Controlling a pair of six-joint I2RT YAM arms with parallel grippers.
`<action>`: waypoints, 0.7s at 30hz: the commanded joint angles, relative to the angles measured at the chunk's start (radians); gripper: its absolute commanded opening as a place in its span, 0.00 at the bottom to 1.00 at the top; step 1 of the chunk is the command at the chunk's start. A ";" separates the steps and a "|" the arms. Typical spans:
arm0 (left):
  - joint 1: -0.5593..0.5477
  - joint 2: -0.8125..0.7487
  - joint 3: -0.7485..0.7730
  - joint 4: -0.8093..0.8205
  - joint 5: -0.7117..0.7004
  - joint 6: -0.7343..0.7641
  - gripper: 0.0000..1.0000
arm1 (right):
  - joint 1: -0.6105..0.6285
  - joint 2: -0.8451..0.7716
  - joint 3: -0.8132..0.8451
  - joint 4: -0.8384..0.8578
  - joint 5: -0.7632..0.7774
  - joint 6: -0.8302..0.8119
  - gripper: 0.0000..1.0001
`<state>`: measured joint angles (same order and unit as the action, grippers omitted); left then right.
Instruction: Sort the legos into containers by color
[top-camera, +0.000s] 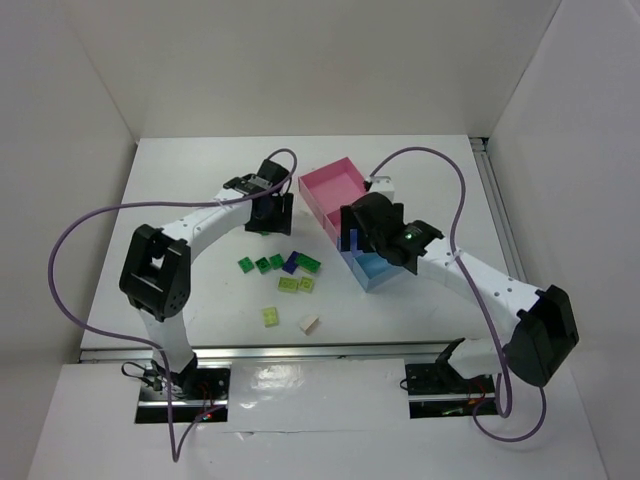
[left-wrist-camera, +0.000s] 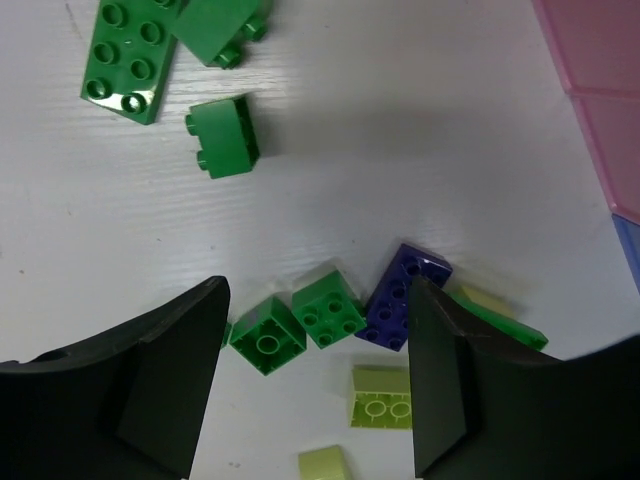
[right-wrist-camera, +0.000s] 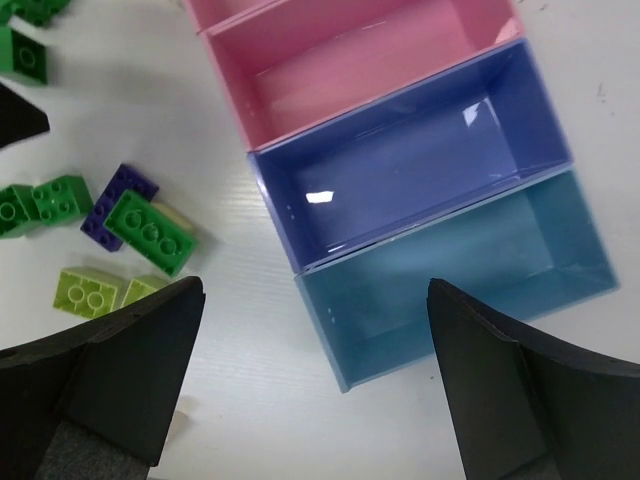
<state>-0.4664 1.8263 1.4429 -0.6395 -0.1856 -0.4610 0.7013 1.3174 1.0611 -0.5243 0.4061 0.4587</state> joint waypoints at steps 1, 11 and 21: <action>0.028 0.005 -0.010 0.029 0.005 -0.048 0.76 | 0.029 0.014 0.046 0.049 -0.016 -0.003 1.00; 0.118 0.174 0.108 0.040 0.020 -0.091 0.67 | 0.038 0.100 0.088 0.040 0.022 -0.014 1.00; 0.149 0.252 0.155 0.040 0.025 -0.071 0.46 | 0.038 0.157 0.115 0.007 0.094 -0.014 1.00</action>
<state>-0.3302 2.0529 1.5669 -0.5999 -0.1757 -0.5289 0.7307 1.4708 1.1240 -0.5179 0.4473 0.4507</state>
